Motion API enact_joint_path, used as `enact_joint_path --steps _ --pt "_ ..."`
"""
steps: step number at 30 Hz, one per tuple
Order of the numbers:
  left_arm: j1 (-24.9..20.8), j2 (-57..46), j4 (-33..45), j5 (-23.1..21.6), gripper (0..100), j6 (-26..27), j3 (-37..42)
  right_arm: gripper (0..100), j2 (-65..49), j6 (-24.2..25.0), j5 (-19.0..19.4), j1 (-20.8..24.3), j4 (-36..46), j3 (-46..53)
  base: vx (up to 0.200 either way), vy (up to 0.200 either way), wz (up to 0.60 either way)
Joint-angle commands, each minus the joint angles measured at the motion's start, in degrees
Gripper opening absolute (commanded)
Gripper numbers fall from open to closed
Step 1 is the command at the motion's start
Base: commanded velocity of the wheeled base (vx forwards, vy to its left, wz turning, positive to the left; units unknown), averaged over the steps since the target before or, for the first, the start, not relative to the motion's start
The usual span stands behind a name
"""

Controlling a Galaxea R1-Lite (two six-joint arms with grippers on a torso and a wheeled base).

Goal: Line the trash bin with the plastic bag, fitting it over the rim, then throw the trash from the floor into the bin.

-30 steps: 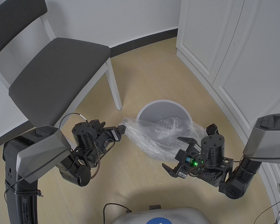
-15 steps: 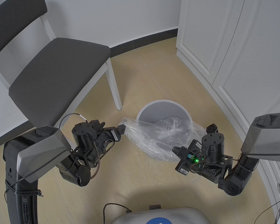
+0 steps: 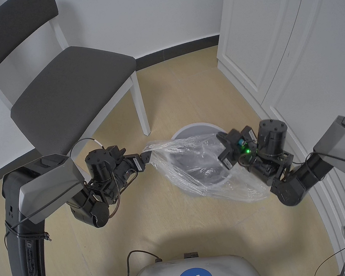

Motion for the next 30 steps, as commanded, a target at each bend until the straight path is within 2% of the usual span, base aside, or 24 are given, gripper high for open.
enact_joint_path --steps 1,5,10,16,19,22,23,24,25,30 --pt "1.45 -0.79 -0.03 0.09 100 -0.06 -0.72 0 4.05 8.92 -0.49 -4.47 9.08 -17.11 0.0 0.0 0.0" --pt "1.98 -1.23 0.05 0.09 100 -0.14 -1.16 0 11.43 15.77 -3.92 -6.67 11.01 -30.12 0.0 0.0 0.0" --pt "1.98 -1.23 -0.38 0.18 100 -0.23 -1.34 0 19.51 20.69 -8.49 -7.63 11.01 -42.25 0.0 0.0 0.0" --pt "1.89 -1.32 -0.56 0.18 100 -0.23 -1.42 0 26.9 23.07 -13.94 -8.07 10.31 -55.6 0.0 0.0 0.0" --pt "1.89 -1.41 -0.56 0.18 100 -0.23 -1.34 0 25.14 24.03 -14.12 -7.63 9.96 -54.55 0.0 0.0 0.0" --pt "1.89 -1.76 -0.65 0.18 100 -0.23 -1.16 0 18.9 24.03 -14.12 -6.84 10.22 -46.29 0.0 0.0 0.0" --pt "1.98 -1.76 -0.65 0.18 100 -0.23 -1.16 0 10.81 23.59 -13.24 -5.7 11.28 -34.51 0.0 0.0 0.0" --pt "1.98 -1.85 -0.74 0.18 100 -0.23 -1.16 0 6.51 23.24 -12.45 -5.0 11.98 -28.89 0.0 0.0 0.0" --pt "1.98 -1.85 -0.74 0.18 100 -0.23 -1.25 100 2.29 23.16 -10.95 -4.12 12.68 -23.61 0.0 0.0 0.0" --pt "1.98 -1.76 -0.74 0.18 100 -0.23 -1.25 100 -13.27 22.01 -5.15 -2.1 14.35 -7.09 0.0 0.0 0.0"
